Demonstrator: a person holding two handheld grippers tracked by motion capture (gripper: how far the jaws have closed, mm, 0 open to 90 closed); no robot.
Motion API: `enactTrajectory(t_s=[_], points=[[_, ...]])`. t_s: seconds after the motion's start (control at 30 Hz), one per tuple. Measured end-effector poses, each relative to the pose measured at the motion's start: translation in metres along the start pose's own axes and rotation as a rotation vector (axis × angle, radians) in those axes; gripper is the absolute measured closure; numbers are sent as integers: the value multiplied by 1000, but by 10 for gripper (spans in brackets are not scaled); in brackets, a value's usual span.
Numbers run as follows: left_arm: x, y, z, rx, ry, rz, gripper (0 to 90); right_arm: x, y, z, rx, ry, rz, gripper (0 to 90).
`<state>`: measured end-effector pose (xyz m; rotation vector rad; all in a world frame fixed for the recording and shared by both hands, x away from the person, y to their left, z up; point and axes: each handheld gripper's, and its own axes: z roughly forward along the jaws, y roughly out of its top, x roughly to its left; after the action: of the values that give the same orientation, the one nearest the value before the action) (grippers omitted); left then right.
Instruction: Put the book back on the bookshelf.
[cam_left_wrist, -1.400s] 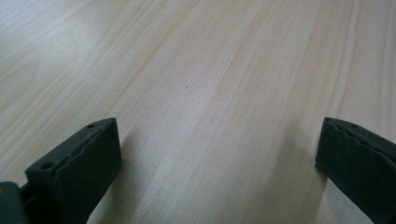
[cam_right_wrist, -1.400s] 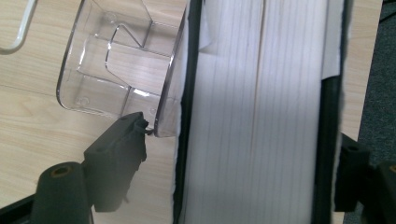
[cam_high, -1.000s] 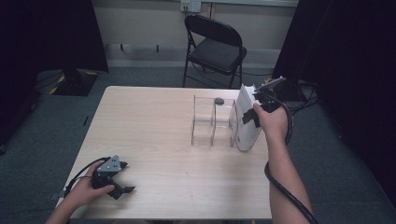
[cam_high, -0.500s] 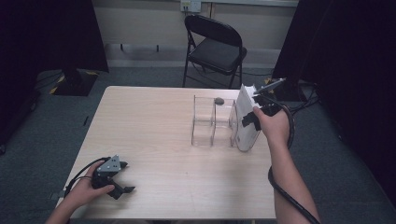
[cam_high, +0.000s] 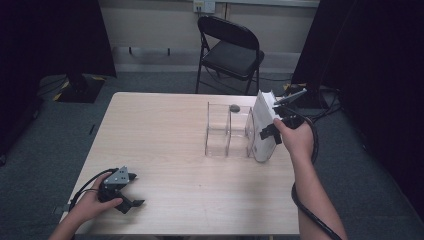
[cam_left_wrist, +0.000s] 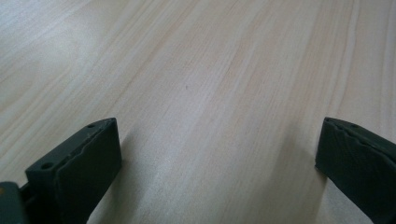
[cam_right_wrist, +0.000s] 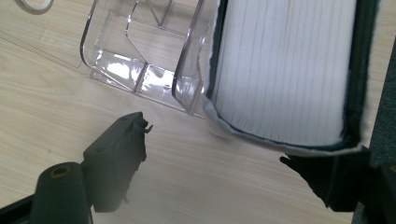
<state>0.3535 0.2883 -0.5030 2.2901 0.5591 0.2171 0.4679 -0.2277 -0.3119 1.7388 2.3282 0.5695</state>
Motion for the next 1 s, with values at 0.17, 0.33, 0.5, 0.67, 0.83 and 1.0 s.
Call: enactTrajectory(t_s=[0.17,0.33,0.5,0.67,0.83,1.0], points=[[0,0,0,0,0,1,0,0,-5,0,-1,11,-2,197],[0,0,0,1,0,0,0,-1,-11,-3,-6,27,-9,196],[0,0,0,1,0,1,0,0,-15,-3,-7,36,-11,198],[0,0,1,-5,6,-1,0,2,-20,0,-6,54,-28,200],[0,0,1,-6,6,-1,0,7,-23,6,-6,72,-34,200],[0,0,1,-6,6,-1,0,11,-25,8,-3,76,-53,200]])
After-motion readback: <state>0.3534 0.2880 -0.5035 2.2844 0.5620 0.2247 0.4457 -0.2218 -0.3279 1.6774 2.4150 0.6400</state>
